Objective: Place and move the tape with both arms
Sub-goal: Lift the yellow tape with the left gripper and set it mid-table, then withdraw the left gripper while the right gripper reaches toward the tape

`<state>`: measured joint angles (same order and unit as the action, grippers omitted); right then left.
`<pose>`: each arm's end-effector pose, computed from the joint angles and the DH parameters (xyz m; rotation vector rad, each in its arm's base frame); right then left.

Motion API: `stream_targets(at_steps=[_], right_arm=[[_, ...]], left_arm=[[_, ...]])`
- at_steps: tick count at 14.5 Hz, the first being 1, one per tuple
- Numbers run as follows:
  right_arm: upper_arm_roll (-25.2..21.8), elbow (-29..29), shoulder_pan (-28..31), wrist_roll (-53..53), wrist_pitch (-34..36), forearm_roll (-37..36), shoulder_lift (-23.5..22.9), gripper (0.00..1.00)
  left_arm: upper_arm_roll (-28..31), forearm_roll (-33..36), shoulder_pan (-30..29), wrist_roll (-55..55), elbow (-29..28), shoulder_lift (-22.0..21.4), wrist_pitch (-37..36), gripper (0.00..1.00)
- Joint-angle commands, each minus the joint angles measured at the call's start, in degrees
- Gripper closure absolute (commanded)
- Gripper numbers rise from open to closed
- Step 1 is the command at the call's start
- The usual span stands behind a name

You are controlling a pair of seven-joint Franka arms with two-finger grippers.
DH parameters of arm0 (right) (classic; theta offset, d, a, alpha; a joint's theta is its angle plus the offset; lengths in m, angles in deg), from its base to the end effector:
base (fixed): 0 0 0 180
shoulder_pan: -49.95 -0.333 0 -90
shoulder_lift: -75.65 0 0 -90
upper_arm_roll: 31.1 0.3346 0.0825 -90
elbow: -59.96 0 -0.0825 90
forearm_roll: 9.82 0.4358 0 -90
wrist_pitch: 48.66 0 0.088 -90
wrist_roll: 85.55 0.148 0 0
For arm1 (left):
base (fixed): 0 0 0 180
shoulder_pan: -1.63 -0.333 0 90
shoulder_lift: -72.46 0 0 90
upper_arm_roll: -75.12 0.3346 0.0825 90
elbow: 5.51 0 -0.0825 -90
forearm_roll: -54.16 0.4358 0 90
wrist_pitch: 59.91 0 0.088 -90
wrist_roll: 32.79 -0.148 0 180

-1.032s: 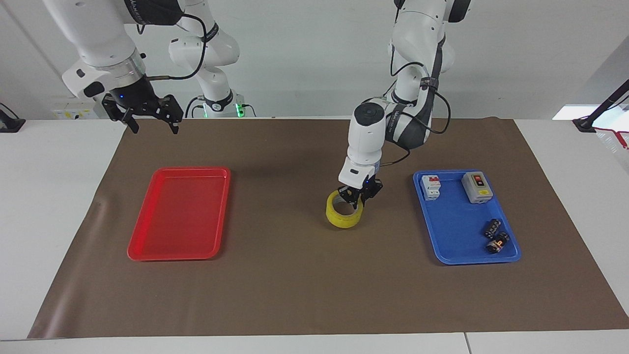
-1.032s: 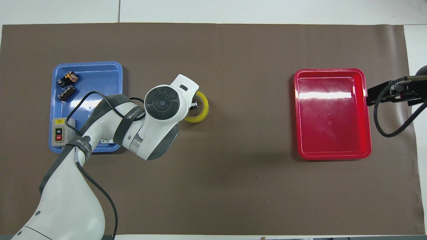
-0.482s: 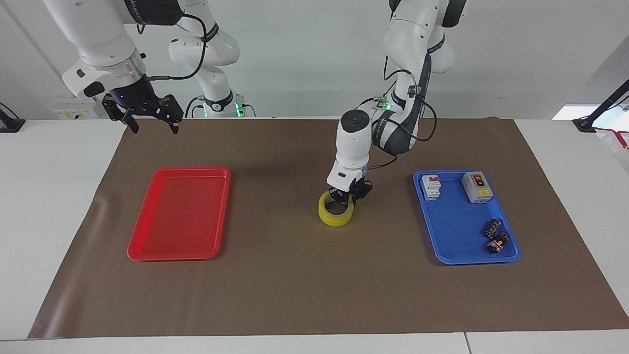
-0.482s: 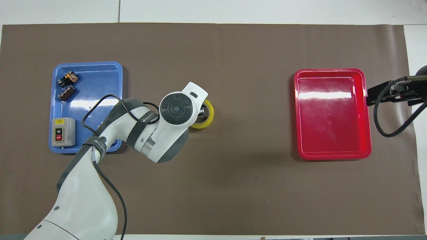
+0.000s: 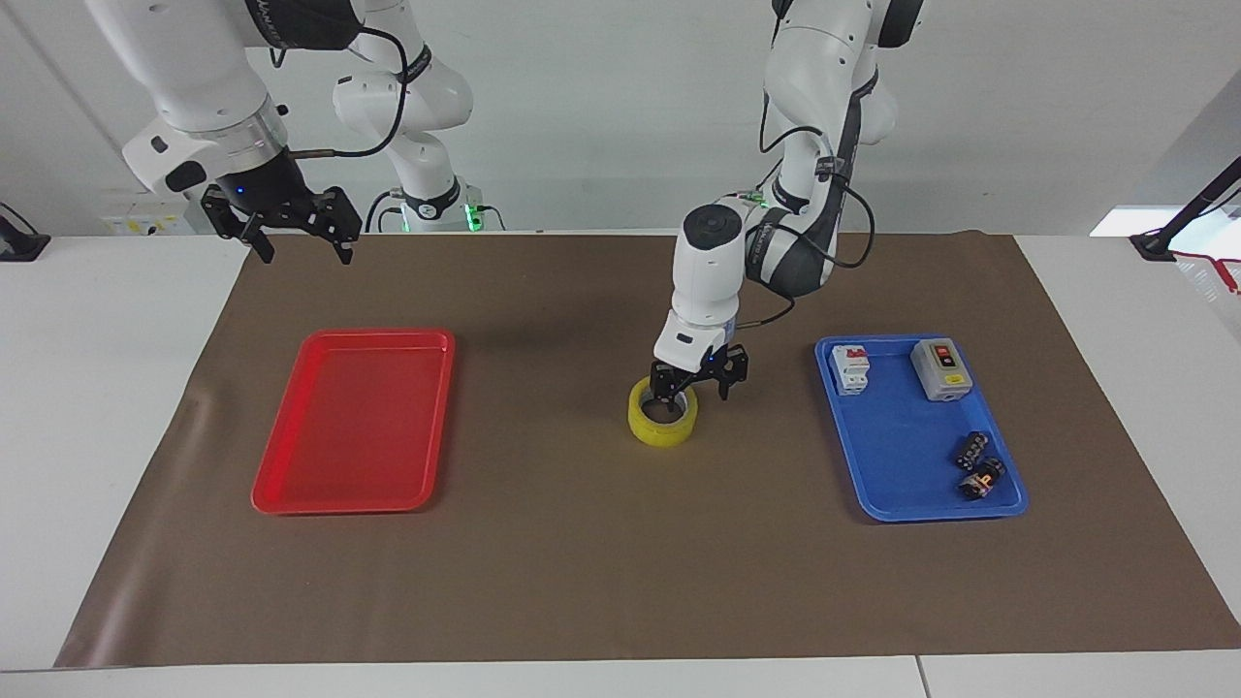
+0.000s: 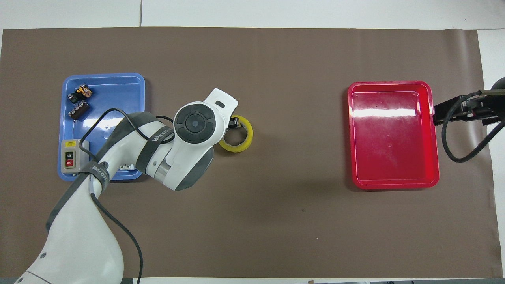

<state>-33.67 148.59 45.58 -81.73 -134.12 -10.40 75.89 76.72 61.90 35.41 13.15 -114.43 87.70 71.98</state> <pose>0.5945 0.0171 0.6104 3.1277 -0.0560 -0.0792 0.5805 -0.3578 0.3234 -3.1165 -0.2423 -0.2760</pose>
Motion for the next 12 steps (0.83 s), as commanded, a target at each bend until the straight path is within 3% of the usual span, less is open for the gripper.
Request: stream_targets(at_steps=[1, 4, 9, 12], right_arm=[[0.5, 2.5, -0.3, 0.2, -1.6, 2.8, 1.3, 0.0], [1.4, 3.0, -4.7, 2.2, -4.6, 2.8, -0.7, 0.0], [1.6, 2.2, -16.9, 13.0, -18.7, 2.9, -12.1, 0.0], [1.6, 2.2, -22.8, 19.0, -26.5, 2.8, -17.4, 0.0]], left_arm=[[-0.1, 1.5, -4.7, -4.9, -1.5, -6.1, -4.9, 0.0], [-0.1, 0.9, -9.7, -14.2, -1.3, -10.0, -11.0, 0.0], [0.2, -7.2, -20.6, -28.3, -0.7, -15.0, -15.7, 0.0], [0.6, -8.3, -24.0, -34.4, 1.8, -16.2, -21.3, 0.0]])
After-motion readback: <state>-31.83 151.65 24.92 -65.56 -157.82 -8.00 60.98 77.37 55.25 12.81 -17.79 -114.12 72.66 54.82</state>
